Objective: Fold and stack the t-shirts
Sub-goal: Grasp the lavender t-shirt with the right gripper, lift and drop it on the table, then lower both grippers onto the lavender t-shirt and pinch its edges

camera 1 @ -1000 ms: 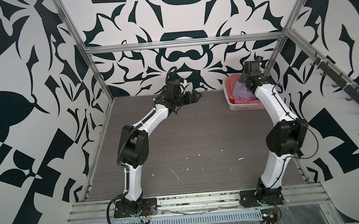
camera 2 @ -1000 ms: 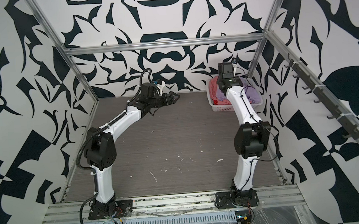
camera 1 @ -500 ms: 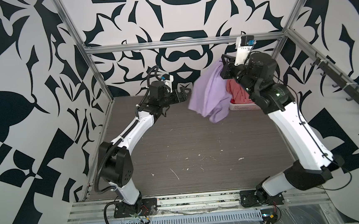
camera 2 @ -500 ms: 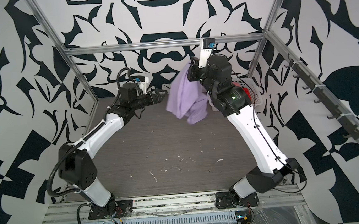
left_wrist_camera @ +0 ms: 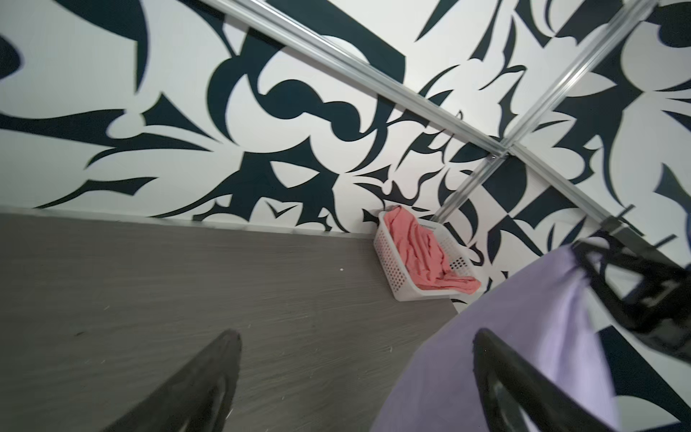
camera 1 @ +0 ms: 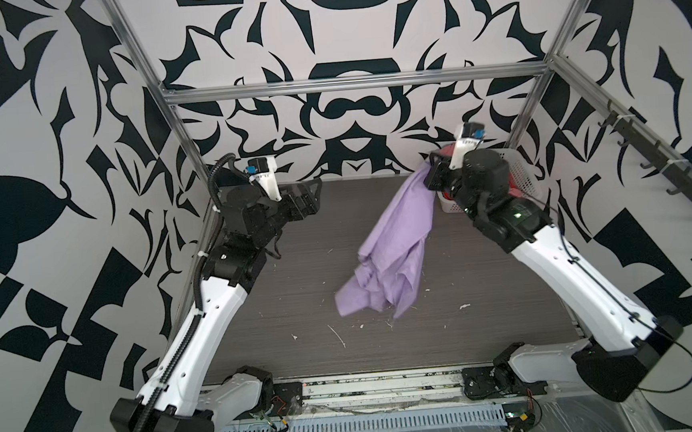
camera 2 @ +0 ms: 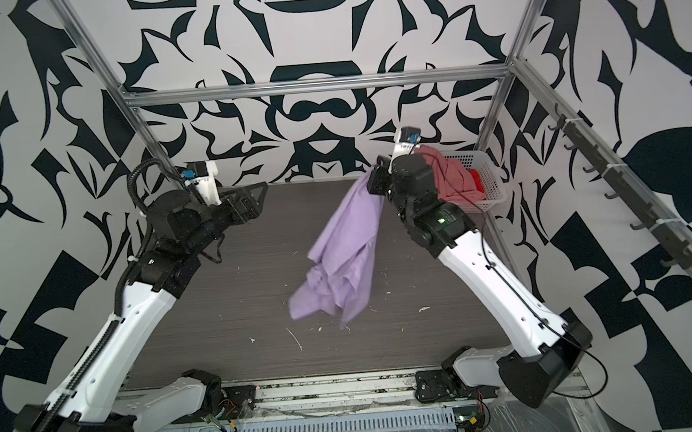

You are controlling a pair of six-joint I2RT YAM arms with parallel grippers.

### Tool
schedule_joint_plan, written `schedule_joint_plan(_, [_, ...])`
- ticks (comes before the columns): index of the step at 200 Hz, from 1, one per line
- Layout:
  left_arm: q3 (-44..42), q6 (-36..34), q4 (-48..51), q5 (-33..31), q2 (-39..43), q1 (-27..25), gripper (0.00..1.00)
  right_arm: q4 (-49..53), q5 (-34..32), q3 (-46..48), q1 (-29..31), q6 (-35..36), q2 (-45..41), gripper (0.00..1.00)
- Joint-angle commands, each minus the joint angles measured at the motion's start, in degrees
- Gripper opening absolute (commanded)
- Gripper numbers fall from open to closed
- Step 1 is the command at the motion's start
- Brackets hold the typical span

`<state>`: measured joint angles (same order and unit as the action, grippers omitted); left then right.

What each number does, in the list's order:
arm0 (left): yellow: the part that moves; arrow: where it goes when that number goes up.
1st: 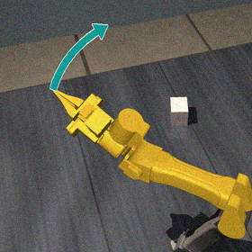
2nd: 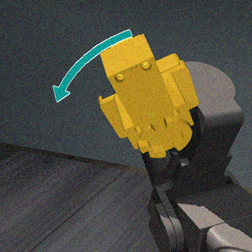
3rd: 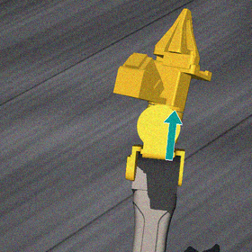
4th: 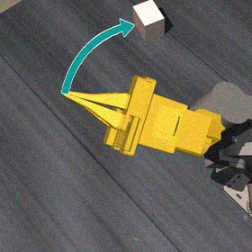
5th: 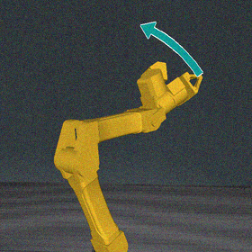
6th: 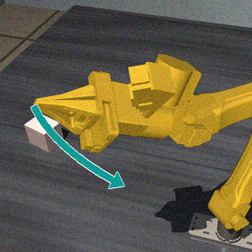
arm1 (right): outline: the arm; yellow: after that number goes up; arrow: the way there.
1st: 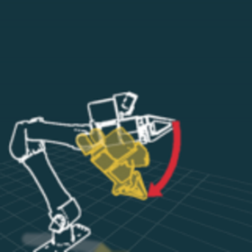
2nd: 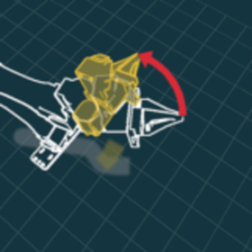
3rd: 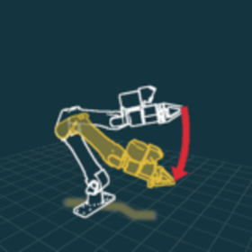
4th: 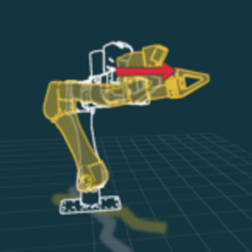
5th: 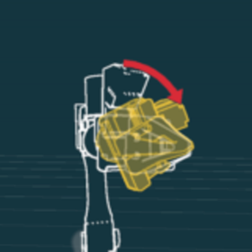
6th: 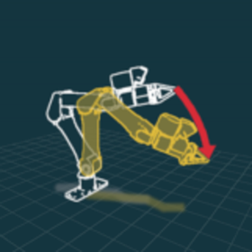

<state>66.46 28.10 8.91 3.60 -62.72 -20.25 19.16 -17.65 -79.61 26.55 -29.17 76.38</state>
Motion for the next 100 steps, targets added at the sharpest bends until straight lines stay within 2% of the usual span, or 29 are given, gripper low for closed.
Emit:
schedule_joint_plan(1, [-4.2, 1.5, 6.4, -4.6, 0.5, 0.1, 0.99, 5.5, 2.7, 5.2, -8.8, -12.8, 1.0, 0.44])
schedule_joint_plan(10, [-5.3, 2.1, 6.7, -4.2, 0.5, 0.0, 0.99, 5.2, 4.3, 7.1, -10.5, -13.4, 0.0, 0.57])
schedule_joint_plan(21, [-6.3, 3.0, 7.2, -2.9, -0.1, 0.1, 0.99, 5.7, 1.9, 7.6, -10.9, -11.8, -1.6, 0.68])
schedule_joint_plan(46, [-7.9, 3.9, 9.1, -0.4, -2.5, -1.2, 0.98, 9.6, -0.3, 4.9, -10.9, -8.6, -3.4, 0.69])
schedule_joint_plan(75, [-7.3, 1.2, 15.1, -0.3, -7.3, -7.1, 0.95, 12.3, 5.6, 6.0, -10.3, -10.4, -3.5, 0.67])
schedule_joint_plan(87, [-7.3, 0.7, 17.3, -0.6, -9.6, -10.2, 0.95, 10.9, 7.8, 8.5, -7.9, -11.0, -3.9, 0.70])
schedule_joint_plan(100, [-8.4, 1.6, 17.5, -0.3, -12.5, -13.3, 0.96, 10.1, 5.6, 11.1, -3.7, -10.9, -3.9, 0.73])
